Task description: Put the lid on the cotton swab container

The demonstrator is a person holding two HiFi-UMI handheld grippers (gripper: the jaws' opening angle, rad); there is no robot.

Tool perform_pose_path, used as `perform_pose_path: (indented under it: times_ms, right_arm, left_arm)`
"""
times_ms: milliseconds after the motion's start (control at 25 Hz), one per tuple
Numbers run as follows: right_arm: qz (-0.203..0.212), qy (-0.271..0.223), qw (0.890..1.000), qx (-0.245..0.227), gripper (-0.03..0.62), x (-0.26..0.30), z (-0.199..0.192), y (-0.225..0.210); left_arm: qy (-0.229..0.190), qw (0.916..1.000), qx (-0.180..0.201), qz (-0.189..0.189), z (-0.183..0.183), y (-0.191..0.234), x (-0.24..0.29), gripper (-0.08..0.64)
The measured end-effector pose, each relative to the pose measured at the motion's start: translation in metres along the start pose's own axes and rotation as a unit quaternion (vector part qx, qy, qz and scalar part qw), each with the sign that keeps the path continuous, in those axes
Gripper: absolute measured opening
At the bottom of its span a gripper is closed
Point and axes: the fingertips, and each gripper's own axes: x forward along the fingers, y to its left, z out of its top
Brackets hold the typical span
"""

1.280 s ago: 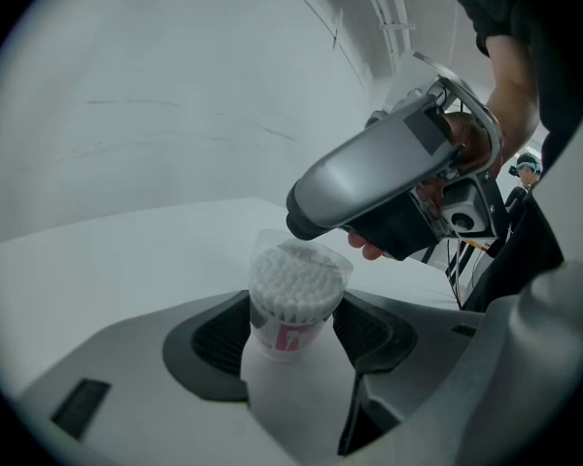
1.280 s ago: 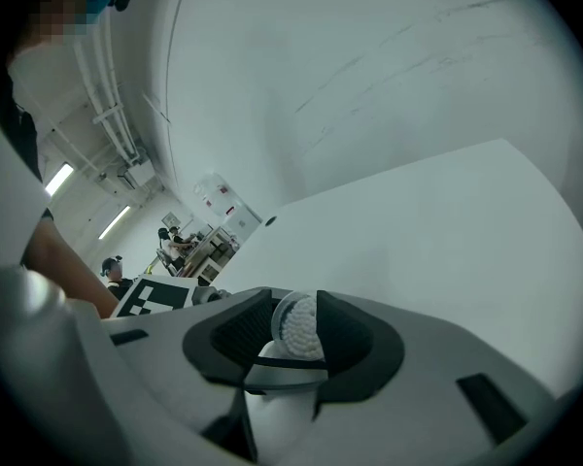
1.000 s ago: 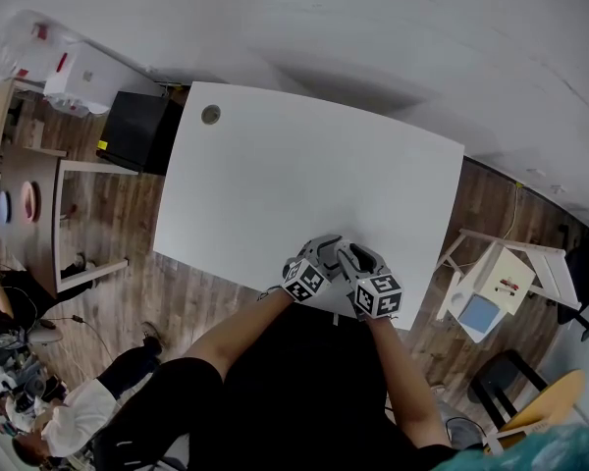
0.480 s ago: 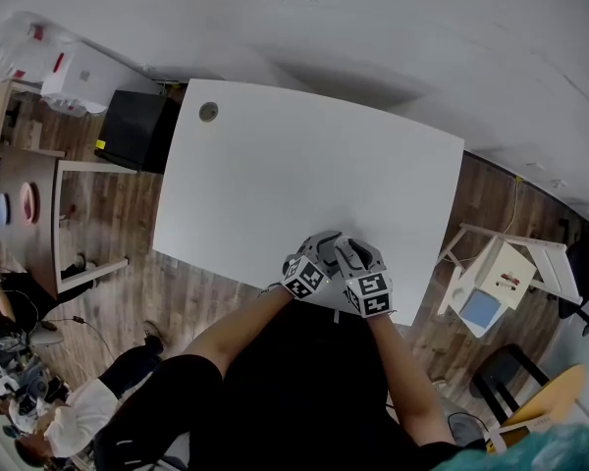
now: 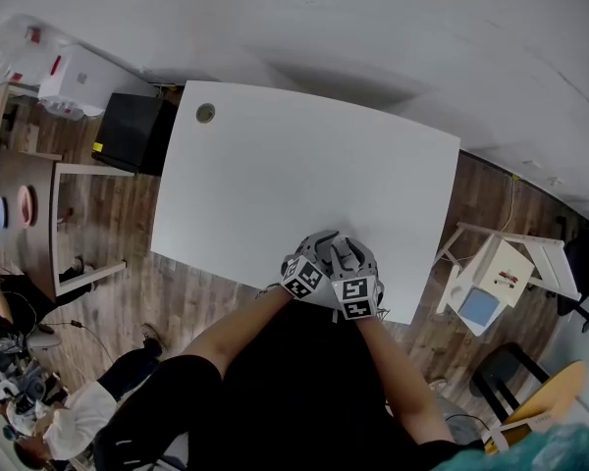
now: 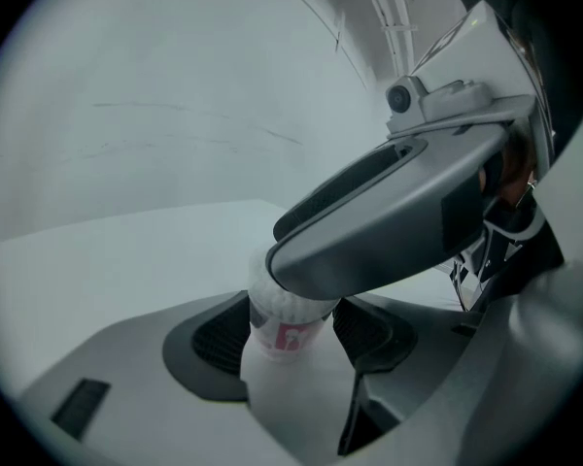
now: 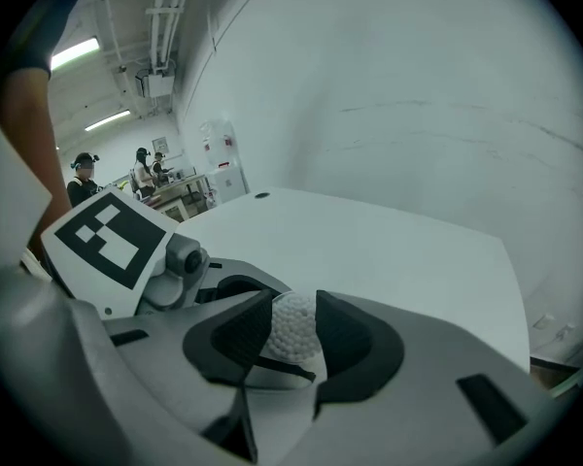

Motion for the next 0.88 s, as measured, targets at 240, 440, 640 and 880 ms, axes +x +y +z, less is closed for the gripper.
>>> perform_pose_path:
  times_ms: [240,440,640,880]
  right_arm:
    - [-0.011,-0.003,1.0,-0.004,0.152,0.002,0.0,0.002]
    - [0.013,-0.028,0.999,0.028,0.152,0.0,-0.001,-0.003]
    - [0.018,-0.067,0.996,0.056,0.153,-0.011,0.007,-0.003]
    - [-0.013,-0.097,0.993,0.069,0.152,-0.037,0.013,0.012]
  left_arm:
    - [-0.002,1.0,0.005,0.003,-0.004,0.001,-0.004,0.27]
    - [-0.013,0.9999,-0.01,0.002,-0.011,-0.001,-0.015,0.27]
    - [-0.019,0.9998,0.003,-0.002,-0.018,-0.01,-0.038,0.27]
    - [-0.029,0.9996,-0.005,0.003,-0.03,-0.021,-0.08,0.269]
